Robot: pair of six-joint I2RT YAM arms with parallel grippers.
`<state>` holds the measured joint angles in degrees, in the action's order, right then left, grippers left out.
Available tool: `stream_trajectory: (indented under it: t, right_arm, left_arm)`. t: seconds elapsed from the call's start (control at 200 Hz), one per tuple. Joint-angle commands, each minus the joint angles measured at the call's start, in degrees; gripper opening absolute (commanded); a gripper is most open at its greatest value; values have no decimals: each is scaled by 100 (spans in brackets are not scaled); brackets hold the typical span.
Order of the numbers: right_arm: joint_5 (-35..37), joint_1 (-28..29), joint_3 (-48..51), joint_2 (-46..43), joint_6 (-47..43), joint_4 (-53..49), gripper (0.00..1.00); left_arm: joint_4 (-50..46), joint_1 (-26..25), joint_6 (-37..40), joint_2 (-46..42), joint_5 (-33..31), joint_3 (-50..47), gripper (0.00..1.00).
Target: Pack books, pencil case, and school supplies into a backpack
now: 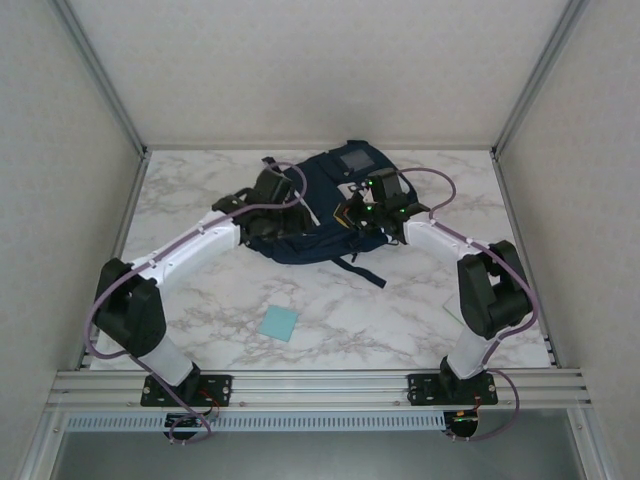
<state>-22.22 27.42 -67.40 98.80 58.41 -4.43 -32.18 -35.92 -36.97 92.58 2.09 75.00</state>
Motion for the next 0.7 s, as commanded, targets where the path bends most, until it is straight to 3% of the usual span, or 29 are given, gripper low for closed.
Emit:
stream_trajectory:
  t: [0.0,0.25,0.47,0.696]
  right_arm:
    - [-156,126,-274,60,265,625,0]
    - [-138,201,-255,16,307,649,0]
    - [-144,230,-127,25,407,805,0]
    - [-113,230,-183,65,425,847,0]
  left_arm:
    - [134,-210,-404,-168,-709,-329,65]
    - [602,-266,-767,165,-991,-295,70]
    - [753,-345,-759,678,-559,192,71]
    - [683,-562,-746,812,-574,35,70]
